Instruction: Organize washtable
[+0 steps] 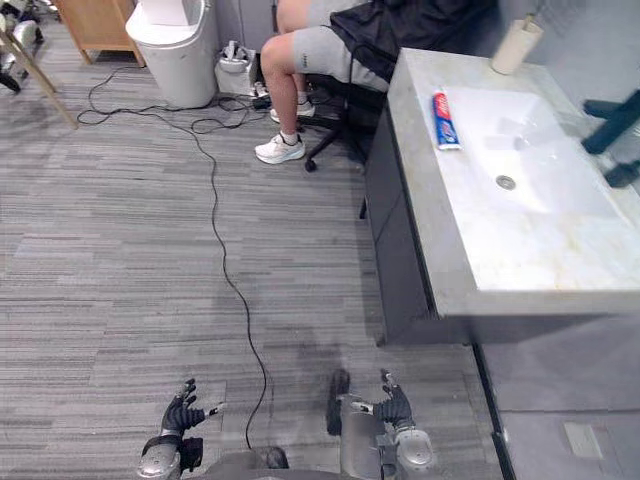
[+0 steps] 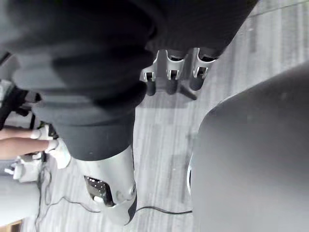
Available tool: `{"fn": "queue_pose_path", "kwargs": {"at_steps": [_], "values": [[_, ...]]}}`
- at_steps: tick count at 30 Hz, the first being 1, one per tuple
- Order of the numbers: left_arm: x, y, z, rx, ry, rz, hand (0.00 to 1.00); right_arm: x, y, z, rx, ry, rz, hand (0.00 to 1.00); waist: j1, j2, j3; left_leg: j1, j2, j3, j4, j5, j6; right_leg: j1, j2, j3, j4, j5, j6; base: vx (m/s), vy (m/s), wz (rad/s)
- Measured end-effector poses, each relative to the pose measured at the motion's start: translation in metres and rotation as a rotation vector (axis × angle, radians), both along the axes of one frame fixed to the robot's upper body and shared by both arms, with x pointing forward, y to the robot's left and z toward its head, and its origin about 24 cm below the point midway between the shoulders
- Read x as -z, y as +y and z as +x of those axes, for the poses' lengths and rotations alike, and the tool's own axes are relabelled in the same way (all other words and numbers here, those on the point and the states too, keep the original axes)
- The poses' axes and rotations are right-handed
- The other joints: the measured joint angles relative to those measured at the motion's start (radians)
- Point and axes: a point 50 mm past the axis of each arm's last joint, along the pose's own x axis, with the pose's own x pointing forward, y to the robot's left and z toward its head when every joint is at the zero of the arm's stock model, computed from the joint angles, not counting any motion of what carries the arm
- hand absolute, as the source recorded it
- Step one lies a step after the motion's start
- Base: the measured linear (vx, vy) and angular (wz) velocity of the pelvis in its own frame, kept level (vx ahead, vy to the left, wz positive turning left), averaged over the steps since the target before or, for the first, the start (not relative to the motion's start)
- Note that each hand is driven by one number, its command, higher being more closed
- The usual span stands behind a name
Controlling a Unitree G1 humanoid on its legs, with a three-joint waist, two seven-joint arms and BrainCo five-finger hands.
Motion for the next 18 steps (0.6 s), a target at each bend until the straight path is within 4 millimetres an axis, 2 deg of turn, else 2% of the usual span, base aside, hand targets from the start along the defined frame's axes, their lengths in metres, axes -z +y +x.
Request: {"fn": "queue_pose_path", "kwargs": {"at_steps": [1,2,3,4,5,6,7,8,9,10,11,12,13,14,15,16,17,18], "values": [[0.002,-0.004,-0.002,-0.007,0.005,-0.013,0.0,-0.002,-0.003,0.004,-0.007,-0.011,-0.014,0.0,0.008,0.03,-0.005,-0.027,0.027,0.013,0.07,0.002,-0.011,0.002,0.016,-0.006,0.011,0.002,-0.007,0.67,-0.044,0.03],[0.003,-0.006,-0.004,-0.007,0.014,-0.022,0.0,-0.007,-0.004,0.01,-0.015,-0.038,-0.021,0.0,0.003,0.054,-0.001,-0.074,0.058,0.037,0.195,0.047,-0.067,0.026,0.027,-0.004,0.0,-0.026,-0.025,0.69,-0.004,-0.54],[0.005,-0.011,-0.008,-0.013,0.022,-0.042,0.0,-0.01,-0.005,0.013,-0.024,-0.055,-0.026,0.0,0.006,0.06,0.006,-0.13,0.077,0.07,0.364,0.186,-0.048,0.078,0.035,0.039,-0.034,-0.053,-0.019,0.71,0.021,-0.66],[0.005,-0.013,-0.009,-0.019,0.022,-0.051,0.0,-0.011,-0.004,0.014,-0.024,-0.061,-0.026,0.0,0.007,0.063,0.008,-0.155,0.097,0.087,0.448,0.26,-0.036,0.111,0.044,0.065,-0.058,-0.058,-0.019,0.67,0.008,-0.96],[0.006,-0.013,-0.011,-0.027,0.026,-0.057,0.0,-0.012,-0.003,0.014,-0.018,-0.067,-0.022,0.0,0.003,0.064,0.013,-0.182,0.143,0.118,0.554,0.213,-0.001,0.191,0.054,0.101,-0.1,-0.074,-0.013,0.63,0.046,-0.93],[0.002,-0.014,-0.003,-0.022,-0.005,-0.056,0.0,-0.011,0.001,0.013,-0.011,-0.069,-0.008,0.0,0.006,0.05,0.02,-0.202,0.164,0.134,0.585,0.167,0.004,0.26,0.053,0.142,-0.126,-0.093,-0.017,0.59,0.06,-0.82],[-0.001,-0.013,0.001,-0.018,-0.029,-0.052,0.0,-0.012,0.002,0.014,-0.009,-0.075,-0.006,0.0,0.008,0.04,0.021,-0.222,0.171,0.133,0.582,0.149,0.012,0.292,0.048,0.169,-0.144,-0.109,-0.015,0.54,0.09,-0.82],[-0.006,-0.013,0.007,-0.013,-0.069,-0.049,0.0,-0.015,0.001,0.016,-0.006,-0.087,-0.007,0.0,0.019,0.028,0.022,-0.272,0.181,0.126,0.56,0.115,0.028,0.332,0.038,0.215,-0.167,-0.132,-0.003,0.48,0.145,-0.96],[-0.009,-0.014,0.01,-0.011,-0.088,-0.052,0.0,-0.017,-0.001,0.017,0.002,-0.099,-0.009,0.0,0.036,0.024,0.023,-0.334,0.187,0.104,0.506,0.088,0.026,0.357,0.031,0.263,-0.175,-0.157,0.012,0.54,0.229,-0.99],[-0.009,-0.015,0.011,-0.011,-0.091,-0.054,0.0,-0.019,-0.001,0.017,0.004,-0.109,-0.01,0.0,0.042,0.018,0.027,-0.366,0.185,0.083,0.467,0.086,0.029,0.369,0.026,0.281,-0.178,-0.169,0.026,0.49,0.312,-0.99],[-0.009,-0.016,0.011,-0.012,-0.092,-0.06,0.0,-0.022,-0.001,0.018,0.006,-0.127,-0.01,0.0,0.062,0.018,0.029,-0.418,0.164,0.015,0.357,0.089,0.024,0.389,0.008,0.326,-0.171,-0.203,0.057,0.48,0.395,-1.04],[-0.009,-0.02,0.011,-0.017,-0.098,-0.071,0.0,-0.023,-0.001,0.016,0.007,-0.13,-0.012,0.0,0.074,0.018,0.03,-0.446,0.127,-0.093,0.204,0.113,-0.014,0.396,-0.009,0.38,-0.146,-0.245,0.098,0.39,0.384,-1.17],[-0.009,-0.023,0.01,-0.021,-0.098,-0.081,0.0,-0.025,-0.002,0.016,0.007,-0.137,-0.015,0.0,0.085,0.032,0.03,-0.441,0.111,-0.161,0.11,0.139,-0.046,0.393,-0.012,0.409,-0.124,-0.27,0.12,0.38,0.441,-1.58],[-0.005,-0.033,0.005,-0.038,-0.082,-0.113,0.0,-0.028,-0.007,0.015,0.001,-0.151,-0.034,0.0,0.112,0.064,0.025,-0.406,0.126,-0.225,-0.014,0.286,-0.105,0.39,0.004,0.483,-0.067,-0.324,0.163,0.4,0.45,-1.67],[-0.007,-0.025,0.007,-0.062,-0.093,-0.097,0.0,-0.025,0.007,0.014,-0.002,-0.137,0.011,0.0,0.119,0.021,0.014,-0.385,0.1,-0.166,0.019,0.223,-0.063,0.381,-0.031,0.538,-0.04,-0.329,0.171,0.4,0.416,-1.49],[-0.01,-0.02,0.009,-0.065,-0.106,-0.085,0.0,-0.026,0.012,0.014,-0.004,-0.143,0.027,0.0,0.114,0.011,0.005,-0.386,0.091,-0.161,0.041,0.198,-0.061,0.376,-0.035,0.551,-0.034,-0.324,0.171,0.4,0.363,-1.11],[-0.014,-0.015,0.013,-0.077,-0.129,-0.074,0.0,-0.026,0.017,0.01,-0.01,-0.143,0.036,0.0,0.11,-0.007,-0.005,-0.383,0.096,-0.115,0.103,0.165,-0.025,0.375,-0.04,0.584,-0.034,-0.306,0.176,0.38,0.33,-1.22],[-0.015,-0.011,0.012,-0.088,-0.133,-0.064,0.0,-0.026,0.02,0.01,-0.028,-0.142,0.038,0.0,0.12,-0.023,-0.015,-0.375,0.111,-0.053,0.158,0.153,-0.012,0.369,-0.047,0.614,-0.036,-0.293,0.174,0.37,0.333,-1.47]]}}
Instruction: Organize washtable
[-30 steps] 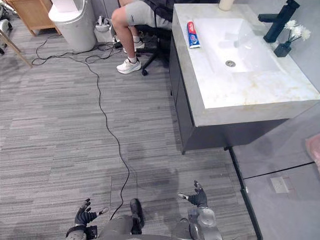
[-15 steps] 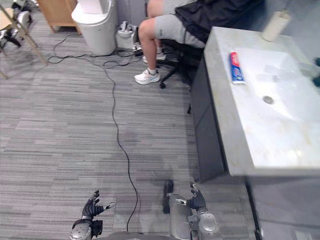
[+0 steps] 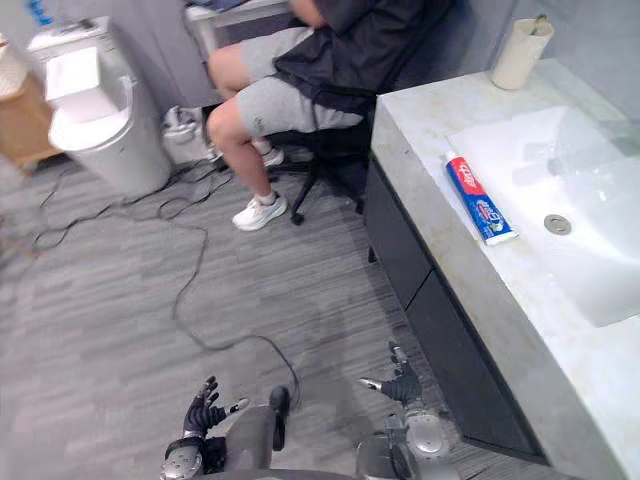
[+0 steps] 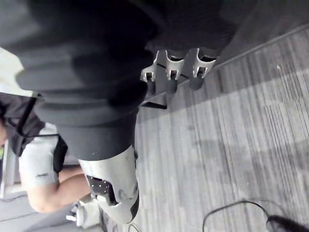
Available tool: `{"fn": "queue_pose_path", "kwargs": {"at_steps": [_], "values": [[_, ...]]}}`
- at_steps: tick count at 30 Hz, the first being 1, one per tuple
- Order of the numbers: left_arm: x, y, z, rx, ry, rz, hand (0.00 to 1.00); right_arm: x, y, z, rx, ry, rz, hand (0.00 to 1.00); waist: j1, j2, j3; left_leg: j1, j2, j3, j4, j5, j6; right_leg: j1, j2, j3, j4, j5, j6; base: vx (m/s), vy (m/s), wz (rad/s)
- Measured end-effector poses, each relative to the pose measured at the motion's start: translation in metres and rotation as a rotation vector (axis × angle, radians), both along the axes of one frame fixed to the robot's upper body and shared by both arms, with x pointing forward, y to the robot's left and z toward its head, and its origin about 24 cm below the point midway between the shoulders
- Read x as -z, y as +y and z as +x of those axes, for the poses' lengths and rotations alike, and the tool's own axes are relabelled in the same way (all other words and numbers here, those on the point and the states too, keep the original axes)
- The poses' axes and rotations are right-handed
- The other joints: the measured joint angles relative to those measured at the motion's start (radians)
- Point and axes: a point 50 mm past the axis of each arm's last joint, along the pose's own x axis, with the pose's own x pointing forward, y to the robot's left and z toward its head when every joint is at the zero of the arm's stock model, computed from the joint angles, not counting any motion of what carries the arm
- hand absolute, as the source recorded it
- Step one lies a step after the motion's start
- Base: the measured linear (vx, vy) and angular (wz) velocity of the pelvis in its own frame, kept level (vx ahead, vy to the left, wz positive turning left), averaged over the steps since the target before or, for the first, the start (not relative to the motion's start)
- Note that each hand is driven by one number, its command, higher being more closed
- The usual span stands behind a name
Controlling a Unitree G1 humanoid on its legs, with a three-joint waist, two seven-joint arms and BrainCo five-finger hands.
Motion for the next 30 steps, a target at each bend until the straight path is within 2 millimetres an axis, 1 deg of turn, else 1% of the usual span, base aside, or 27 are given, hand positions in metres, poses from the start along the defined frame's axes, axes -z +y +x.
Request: {"fn": "queue_pose_path", "kwargs": {"at_steps": [1,2,3,4,5,6,7,8,9,10,11,12,13,14,15,16,17,18,19,20,22,24,25,26,27,29,30], "values": [[0.0,0.002,-0.002,-0.006,0.004,0.003,0.0,-0.001,0.002,0.001,-0.005,-0.004,0.003,0.0,0.002,-0.005,-0.005,0.016,0.008,0.033,0.005,-0.006,0.001,-0.006,-0.004,0.002,0.0,0.016,0.005,0.35,0.307,-1.76],[0.001,0.002,-0.005,-0.009,0.011,0.004,0.0,-0.002,0.005,0.003,-0.005,-0.012,0.013,0.0,-0.004,-0.004,-0.011,0.062,0.027,0.112,-0.015,-0.015,0.01,-0.028,-0.011,-0.03,0.008,0.055,0.021,0.27,0.219,-1.5],[0.001,0.002,-0.006,-0.01,0.013,0.003,0.0,-0.002,0.007,0.004,-0.006,-0.016,0.018,0.0,-0.005,-0.002,-0.012,0.089,0.037,0.152,-0.031,-0.017,0.014,-0.047,-0.011,-0.072,0.025,0.074,0.03,0.36,0.251,-2.45],[0.002,0.004,-0.009,-0.013,0.023,0.008,0.0,-0.003,0.009,0.008,-0.016,-0.022,0.023,0.0,-0.002,0.002,-0.016,0.174,0.059,0.24,-0.084,-0.018,0.017,-0.117,-0.013,-0.258,0.097,0.093,0.022,0.3,0.188,-2.21],[0.003,0.005,-0.01,-0.01,0.028,0.012,0.0,-0.001,0.01,0.011,-0.021,-0.019,0.021,0.0,-0.003,0.005,-0.017,0.199,0.064,0.266,-0.099,-0.019,0.018,-0.142,-0.017,-0.341,0.126,0.088,0.013,0.27,0.157,-2.45],[0.004,0.008,-0.01,-0.005,0.038,0.021,0.0,0.001,0.009,0.015,-0.025,-0.009,0.015,0.0,-0.007,0.012,-0.02,0.232,0.068,0.294,-0.123,-0.019,0.018,-0.177,-0.016,-0.487,0.156,0.078,-0.019,0.16,0.079,-1.76],[0.006,0.01,-0.009,0.001,0.053,0.023,0.0,0.005,0.007,0.017,-0.03,0.01,0.002,0.0,-0.007,0.025,-0.023,0.261,0.074,0.311,-0.149,-0.019,0.018,-0.201,-0.016,-0.633,0.156,0.073,-0.065,0.22,0.06,-2.07],[0.007,0.013,-0.004,-0.001,0.06,0.025,0.0,0.009,0.002,0.02,-0.039,0.032,-0.02,0.0,-0.008,0.046,-0.019,0.297,0.079,0.338,-0.186,-0.019,0.018,-0.222,0.005,-0.788,0.135,0.059,-0.089,0.22,0.041,-1.73],[0.007,0.014,-0.001,-0.001,0.059,0.024,0.0,0.01,-0.001,0.021,-0.04,0.041,-0.031,0.0,-0.009,0.056,-0.016,0.311,0.079,0.345,-0.2,-0.019,0.018,-0.232,0.022,-0.834,0.11,0.056,-0.102,0.29,0.008,-1.77],[0.005,0.016,0.008,0.007,0.049,0.029,0.0,0.014,-0.01,0.019,-0.034,0.065,-0.055,0.0,-0.012,0.073,-0.007,0.343,0.079,0.352,-0.221,-0.022,0.012,-0.251,0.074,-0.891,0.012,0.086,-0.152,0.22,-0.028,-1.19],[0.005,0.016,0.011,0.008,0.047,0.028,0.0,0.015,-0.013,0.017,-0.03,0.072,-0.066,0.0,-0.014,0.074,-0.006,0.355,0.077,0.354,-0.22,-0.026,0.004,-0.25,0.097,-0.888,-0.05,0.111,-0.169,0.39,-0.059,-1.11],[0.003,0.022,0.012,0.007,0.043,0.041,0.0,0.019,-0.02,0.007,-0.021,0.103,-0.084,0.0,-0.025,0.058,-0.015,0.382,0.063,0.353,-0.2,-0.05,-0.034,-0.225,0.114,-0.866,-0.154,0.243,-0.22,0.27,-0.043,-0.48],[0.004,0.02,0.012,0.008,0.05,0.033,0.0,0.022,-0.025,0.002,-0.008,0.12,-0.094,0.0,-0.035,0.074,-0.009,0.393,0.074,0.345,-0.166,-0.071,-0.062,-0.214,0.114,-0.87,-0.144,0.247,-0.24,0.33,-0.017,-0.49],[0.005,0.016,0.012,0.014,0.051,0.019,0.0,0.028,-0.033,-0.005,0.01,0.169,-0.111,0.0,-0.055,0.099,-0.005,0.368,0.113,0.329,-0.055,-0.057,-0.085,-0.204,0.127,-0.855,-0.098,0.205,-0.241,0.24,-0.011,-0.32],[0.006,0.012,0.012,0.025,0.052,0.003,0.0,0.031,-0.042,-0.01,0.027,0.194,-0.126,0.0,-0.063,0.106,0.0,0.338,0.138,0.285,0.09,0.007,-0.082,-0.162,0.131,-0.84,-0.089,0.171,-0.232,0.39,-0.052,-0.38],[0.007,0.011,0.011,0.03,0.055,0.0,0.0,0.031,-0.043,-0.011,0.037,0.198,-0.124,0.0,-0.062,0.105,0.004,0.315,0.153,0.261,0.181,0.051,-0.07,-0.132,0.136,-0.828,-0.098,0.159,-0.23,0.41,-0.095,-0.38],[0.008,0.008,0.01,0.042,0.061,-0.004,0.0,0.034,-0.045,-0.015,0.046,0.216,-0.128,0.0,-0.056,0.103,0.007,0.258,0.191,0.205,0.363,0.067,-0.05,-0.065,0.156,-0.803,-0.123,0.144,-0.231,0.38,-0.086,-0.6],[0.008,0.007,0.009,0.045,0.063,-0.005,0.0,0.035,-0.046,-0.013,0.054,0.224,-0.128,0.0,-0.046,0.094,0.01,0.21,0.202,0.169,0.456,0.017,-0.044,-0.013,0.164,-0.772,-0.14,0.132,-0.229,0.29,-0.052,-0.65],[0.009,0.007,0.009,0.046,0.063,-0.008,0.0,0.036,-0.047,-0.013,0.064,0.229,-0.128,0.0,-0.036,0.09,0.009,0.184,0.2,0.151,0.462,0.0,-0.035,0.008,0.165,-0.757,-0.152,0.131,-0.229,0.27,-0.029,-0.73],[0.008,0.006,0.01,0.047,0.058,-0.009,0.0,0.039,-0.051,-0.017,0.091,0.255,-0.126,0.0,-0.029,0.078,0.014,0.14,0.193,0.129,0.412,-0.025,-0.023,0.047,0.163,-0.723,-0.177,0.131,-0.228,0.27,0.006,-0.72],[0.009,0.006,0.008,0.04,0.064,-0.012,0.0,0.042,-0.057,-0.021,0.124,0.283,-0.128,0.0,-0.016,0.076,0.017,0.086,0.163,0.071,0.255,-0.048,-0.029,0.072,0.155,-0.675,-0.191,0.129,-0.21,0.25,0.063,-0.81],[0.011,0.005,0.003,0.03,0.077,-0.018,0.0,0.044,-0.065,-0.026,0.186,0.301,-0.119,0.0,-0.007,0.077,0.017,0.057,0.105,-0.057,-0.012,-0.038,-0.042,0.088,0.139,-0.61,-0.192,0.113,-0.177,0.21,0.153,-0.84],[0.012,0.005,0.001,0.028,0.081,-0.02,0.0,0.045,-0.067,-0.028,0.199,0.306,-0.12,0.0,-0.008,0.078,0.017,0.057,0.092,-0.089,-0.072,-0.023,-0.054,0.089,0.136,-0.598,-0.189,0.108,-0.168,0.18,0.184,-0.63],[0.014,0.003,-0.004,0.021,0.095,-0.026,0.0,0.046,-0.072,-0.035,0.216,0.319,-0.131,0.0,-0.008,0.091,0.011,0.06,0.086,-0.131,-0.147,0.025,-0.069,0.101,0.137,-0.581,-0.187,0.096,-0.146,0.2,0.223,-0.55],[0.016,0.001,-0.008,0.017,0.107,-0.033,0.0,0.047,-0.077,-0.041,0.227,0.336,-0.142,0.0,-0.009,0.115,-0.003,0.07,0.081,-0.145,-0.177,0.091,-0.075,0.11,0.137,-0.556,-0.175,0.081,-0.121,0.22,0.257,-0.49],[0.018,0.007,-0.011,0.0,0.129,-0.022,0.0,0.05,-0.076,-0.046,0.24,0.36,-0.138,0.0,-0.01,0.081,-0.007,0.115,0.045,-0.12,-0.22,0.093,-0.065,0.129,0.091,-0.538,-0.179,0.076,-0.09,0.26,0.277,-0.22],[0.019,0.011,-0.015,-0.008,0.144,-0.008,0.0,0.053,-0.076,-0.052,0.266,0.381,-0.133,0.0,-0.009,0.055,-0.015,0.136,0.005,-0.106,-0.268,0.109,-0.041,0.135,0.052,-0.535,-0.199,0.08,-0.064,0.26,0.256,-0.01]]}}
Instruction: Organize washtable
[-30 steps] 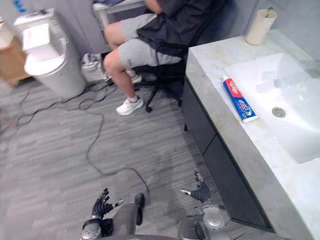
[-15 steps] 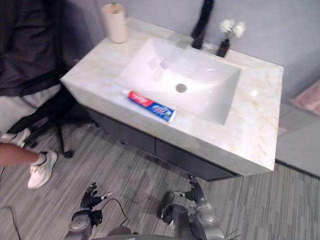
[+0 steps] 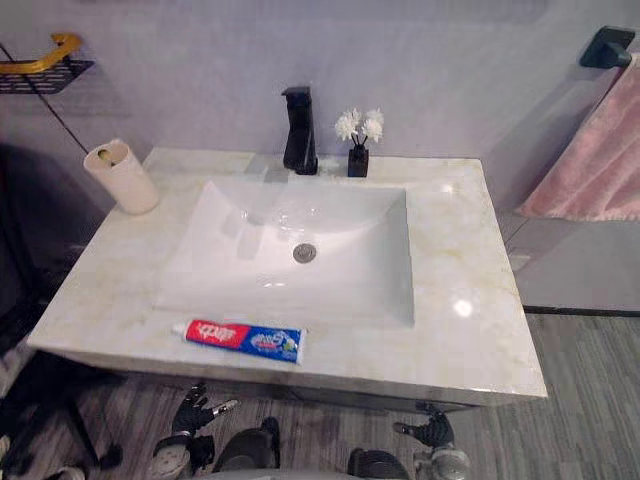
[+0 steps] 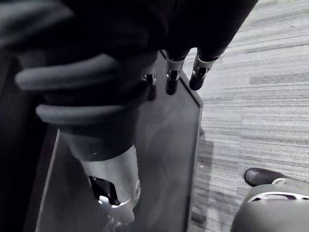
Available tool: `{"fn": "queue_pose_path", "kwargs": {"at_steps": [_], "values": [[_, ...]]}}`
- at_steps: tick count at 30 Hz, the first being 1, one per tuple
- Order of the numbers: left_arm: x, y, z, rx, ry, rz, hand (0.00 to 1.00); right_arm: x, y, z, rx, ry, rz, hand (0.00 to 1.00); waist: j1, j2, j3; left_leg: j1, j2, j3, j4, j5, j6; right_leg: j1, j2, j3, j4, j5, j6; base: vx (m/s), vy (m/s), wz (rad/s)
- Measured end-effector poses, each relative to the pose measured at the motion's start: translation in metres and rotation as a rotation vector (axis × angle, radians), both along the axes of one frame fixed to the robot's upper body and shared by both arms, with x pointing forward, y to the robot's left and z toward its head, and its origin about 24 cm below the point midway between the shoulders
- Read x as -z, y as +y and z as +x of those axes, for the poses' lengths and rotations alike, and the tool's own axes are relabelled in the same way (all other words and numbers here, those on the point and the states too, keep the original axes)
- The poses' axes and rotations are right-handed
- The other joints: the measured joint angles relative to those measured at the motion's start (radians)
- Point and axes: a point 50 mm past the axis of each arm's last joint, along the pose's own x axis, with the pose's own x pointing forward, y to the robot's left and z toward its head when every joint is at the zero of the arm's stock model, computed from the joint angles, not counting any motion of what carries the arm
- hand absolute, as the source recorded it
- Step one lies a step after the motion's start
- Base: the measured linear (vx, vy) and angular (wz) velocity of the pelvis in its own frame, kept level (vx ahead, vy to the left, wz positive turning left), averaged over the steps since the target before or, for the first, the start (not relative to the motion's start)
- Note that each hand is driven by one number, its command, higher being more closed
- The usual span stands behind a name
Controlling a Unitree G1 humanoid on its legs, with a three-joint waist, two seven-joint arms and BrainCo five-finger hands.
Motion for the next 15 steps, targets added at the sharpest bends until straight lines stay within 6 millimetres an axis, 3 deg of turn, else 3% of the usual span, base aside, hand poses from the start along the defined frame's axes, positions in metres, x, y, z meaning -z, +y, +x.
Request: {"fn": "queue_pose_path", "kwargs": {"at_steps": [2,3,15], "values": [[0.0,0.003,-0.001,0.001,0.003,0.009,0.0,0.001,-0.003,-0.004,0.031,0.012,-0.001,0.0,0.001,-0.011,-0.005,0.013,-0.032,0.014,-0.041,0.016,0.022,0.007,-0.03,0.003,-0.021,0.013,0.023,0.19,0.183,0.05],[0.014,0.007,-0.032,-0.002,0.125,0.011,0.0,0.011,0.011,-0.005,0.062,0.064,0.063,0.0,0.0,-0.031,-0.025,0.18,-0.136,0.019,-0.339,0.14,0.081,0.067,-0.087,0.076,-0.11,0.031,0.079,0.08,0.082,0.04],[0.013,0.004,-0.027,0.019,0.114,0.007,0.0,0.014,0.008,-0.017,0.13,0.081,0.089,0.0,-0.006,-0.031,-0.024,0.225,-0.125,0.019,-0.333,0.144,0.085,0.108,-0.071,0.074,-0.096,0.04,0.079,-0.01,-0.011,0.0]]}}
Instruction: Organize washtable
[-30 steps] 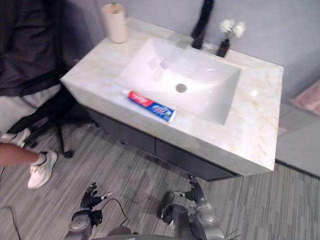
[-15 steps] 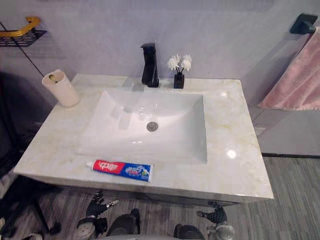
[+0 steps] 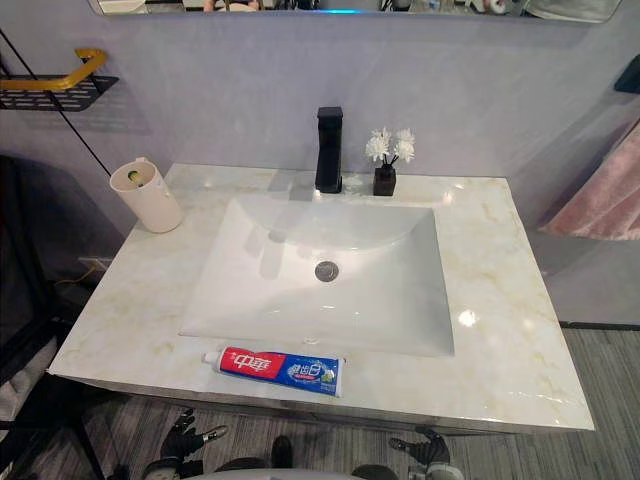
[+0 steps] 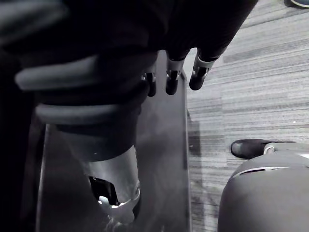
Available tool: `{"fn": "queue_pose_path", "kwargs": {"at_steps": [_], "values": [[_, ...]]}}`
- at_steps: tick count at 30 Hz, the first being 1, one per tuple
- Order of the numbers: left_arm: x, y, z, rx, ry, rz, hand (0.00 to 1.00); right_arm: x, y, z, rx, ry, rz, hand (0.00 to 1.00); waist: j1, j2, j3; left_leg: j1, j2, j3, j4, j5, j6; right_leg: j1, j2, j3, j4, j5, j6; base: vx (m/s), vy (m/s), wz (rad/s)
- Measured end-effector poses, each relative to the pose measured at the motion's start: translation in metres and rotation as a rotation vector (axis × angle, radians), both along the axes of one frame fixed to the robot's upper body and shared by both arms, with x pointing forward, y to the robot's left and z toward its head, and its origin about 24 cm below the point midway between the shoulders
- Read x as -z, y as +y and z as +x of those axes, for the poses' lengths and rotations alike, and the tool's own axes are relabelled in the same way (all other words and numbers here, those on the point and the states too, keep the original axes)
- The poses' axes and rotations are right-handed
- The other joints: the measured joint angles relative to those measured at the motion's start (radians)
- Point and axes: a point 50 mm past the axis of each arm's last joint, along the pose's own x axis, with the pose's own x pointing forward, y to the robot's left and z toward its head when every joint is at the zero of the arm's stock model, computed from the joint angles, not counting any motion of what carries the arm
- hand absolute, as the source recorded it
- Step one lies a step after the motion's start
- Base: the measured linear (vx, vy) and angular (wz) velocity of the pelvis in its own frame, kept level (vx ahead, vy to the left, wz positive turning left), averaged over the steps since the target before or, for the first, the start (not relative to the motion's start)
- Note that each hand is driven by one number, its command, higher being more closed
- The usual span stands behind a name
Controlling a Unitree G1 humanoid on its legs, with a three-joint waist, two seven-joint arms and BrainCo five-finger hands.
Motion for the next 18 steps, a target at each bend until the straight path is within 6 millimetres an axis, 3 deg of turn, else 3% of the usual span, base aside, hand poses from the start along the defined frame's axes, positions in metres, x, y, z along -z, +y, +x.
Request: {"fn": "queue_pose_path", "kwargs": {"at_steps": [4,7,9,10,11,13,14,15,17,18], "values": [[0.003,0.008,-0.008,-0.034,0.033,0.006,0.0,-0.005,-0.009,0.006,0.059,-0.043,-0.006,0.0,-0.006,0.005,0.001,0.012,0.011,-0.008,-0.006,0.005,-0.005,0.009,0.006,-0.003,0.021,0.008,-0.012,-0.12,-0.018,0.02],[-0.003,0.049,-0.021,-0.15,0.06,0.075,0.0,-0.014,-0.021,0.013,0.076,-0.102,-0.041,0.0,-0.009,0.009,0.005,0.011,0.009,-0.013,-0.006,0.008,-0.018,0.009,0.002,-0.006,0.021,0.005,-0.012,-0.19,0.004,0.06],[-0.022,0.097,-0.027,-0.247,0.031,0.185,0.0,-0.021,-0.035,0.014,0.064,-0.123,-0.085,0.0,-0.018,0.027,0.012,-0.002,0.006,-0.035,-0.007,0.009,-0.02,0.005,0.001,-0.032,0.03,-0.014,-0.015,-0.21,-0.01,0.31],[-0.027,0.107,-0.026,-0.266,0.015,0.209,0.0,-0.023,-0.038,0.014,0.062,-0.128,-0.095,0.0,-0.019,0.027,0.011,-0.007,0.004,-0.036,-0.007,0.008,-0.021,0.002,0.0,-0.036,0.033,-0.016,-0.017,-0.19,0.052,0.43],[-0.046,0.131,-0.02,-0.301,-0.05,0.281,0.0,-0.027,-0.043,0.01,0.056,-0.138,-0.115,0.0,-0.021,-0.006,0.0,-0.026,-0.019,-0.044,0.017,0.0,-0.024,-0.013,-0.032,-0.049,0.019,-0.021,-0.028,-0.07,0.054,0.29],[-0.071,0.149,-0.011,-0.318,-0.15,0.363,0.0,-0.032,-0.051,0.004,0.048,-0.152,-0.149,0.0,0.005,0.011,-0.005,-0.066,-0.015,-0.052,0.16,-0.042,0.003,-0.019,-0.031,-0.058,0.011,-0.02,-0.03,0.0,0.041,0.15],[-0.1,0.165,-0.004,-0.327,-0.257,0.454,0.0,-0.034,-0.055,-0.002,0.051,-0.149,-0.162,0.0,0.012,0.04,-0.015,-0.06,-0.011,-0.072,0.128,-0.082,0.002,-0.014,-0.014,-0.058,-0.001,-0.018,-0.029,-0.01,0.027,0.16],[-0.115,0.171,0.0,-0.323,-0.308,0.501,0.0,-0.034,-0.055,-0.005,0.048,-0.145,-0.16,0.0,0.013,0.048,-0.018,-0.059,-0.015,-0.077,0.105,-0.078,-0.001,-0.016,-0.015,-0.062,-0.007,-0.02,-0.032,0.0,0.051,0.32],[-0.178,0.179,0.024,-0.288,-0.549,0.661,0.0,-0.031,-0.054,-0.013,0.046,-0.124,-0.153,0.0,0.021,0.031,-0.034,-0.041,-0.031,-0.086,0.049,-0.06,-0.008,-0.017,-0.032,-0.084,-0.012,-0.019,-0.033,0.05,0.053,0.38],[-0.192,0.178,0.03,-0.277,-0.608,0.693,0.0,-0.031,-0.054,-0.015,0.047,-0.118,-0.153,0.0,0.025,0.031,-0.035,-0.036,-0.034,-0.087,0.041,-0.05,-0.004,-0.015,-0.033,-0.084,-0.012,-0.018,-0.033,0.05,0.062,0.19]]}}
